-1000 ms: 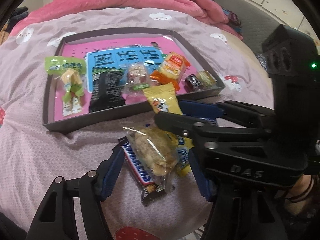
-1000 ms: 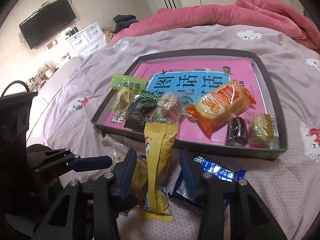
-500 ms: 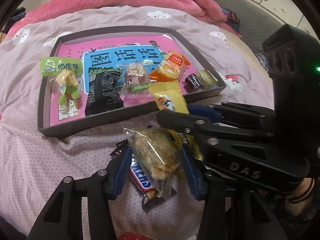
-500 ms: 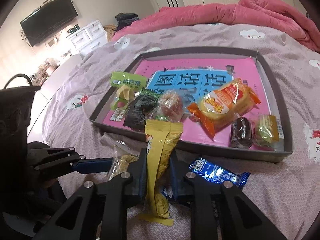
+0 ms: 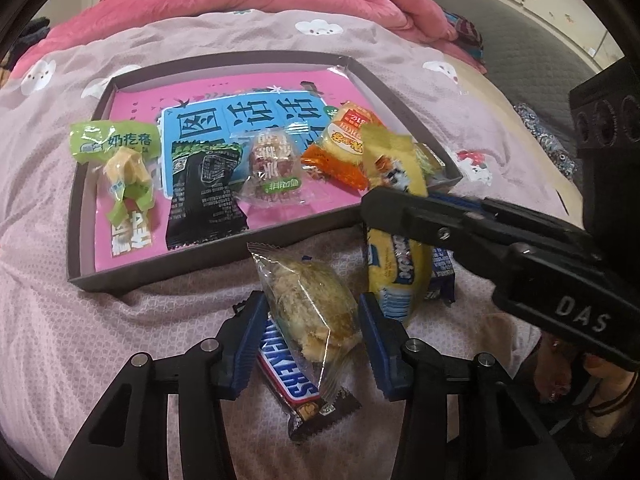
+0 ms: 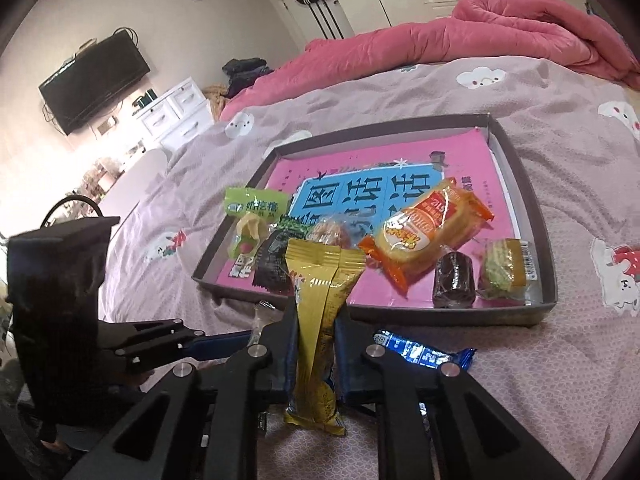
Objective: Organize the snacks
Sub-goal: 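Move the left tool to the clear cracker bag while the right tool approaches the yellow wafer stick, then grasp the clear cracker bag with the left tool while the right tool grasps the yellow wafer stick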
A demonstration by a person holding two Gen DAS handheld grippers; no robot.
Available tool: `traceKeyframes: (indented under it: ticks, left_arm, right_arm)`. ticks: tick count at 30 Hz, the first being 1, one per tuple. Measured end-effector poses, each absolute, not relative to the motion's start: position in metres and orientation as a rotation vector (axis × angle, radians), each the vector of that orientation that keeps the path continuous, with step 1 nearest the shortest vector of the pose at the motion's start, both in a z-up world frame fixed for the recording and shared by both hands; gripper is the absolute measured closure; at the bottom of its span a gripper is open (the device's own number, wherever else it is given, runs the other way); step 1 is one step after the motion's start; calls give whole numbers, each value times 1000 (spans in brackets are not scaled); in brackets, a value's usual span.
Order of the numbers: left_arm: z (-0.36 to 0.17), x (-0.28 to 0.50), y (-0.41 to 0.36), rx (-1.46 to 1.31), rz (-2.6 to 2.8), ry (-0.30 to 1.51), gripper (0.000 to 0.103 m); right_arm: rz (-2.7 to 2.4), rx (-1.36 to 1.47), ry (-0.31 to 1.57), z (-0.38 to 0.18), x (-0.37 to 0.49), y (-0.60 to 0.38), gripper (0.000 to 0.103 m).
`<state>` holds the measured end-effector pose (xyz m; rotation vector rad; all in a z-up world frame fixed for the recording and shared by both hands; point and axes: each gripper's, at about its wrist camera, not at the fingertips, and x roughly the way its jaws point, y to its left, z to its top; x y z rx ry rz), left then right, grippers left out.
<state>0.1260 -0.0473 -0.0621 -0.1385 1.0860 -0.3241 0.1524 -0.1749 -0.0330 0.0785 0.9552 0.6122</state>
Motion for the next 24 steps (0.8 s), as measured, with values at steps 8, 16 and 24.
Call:
traceKeyframes:
  ticks: [8, 16, 24]
  left_arm:
    - [-71, 135, -56, -99, -315, 1101, 54]
    - [-68, 134, -52, -116, -318, 1073, 58]
    - [-53, 127, -44, -117, -291, 1027, 63]
  right_arm:
    - [594, 71, 913, -22, 149, -181, 87]
    - [581, 112, 893, -17, 152, -188, 87]
    - [572, 128, 871, -12, 152, -192, 87]
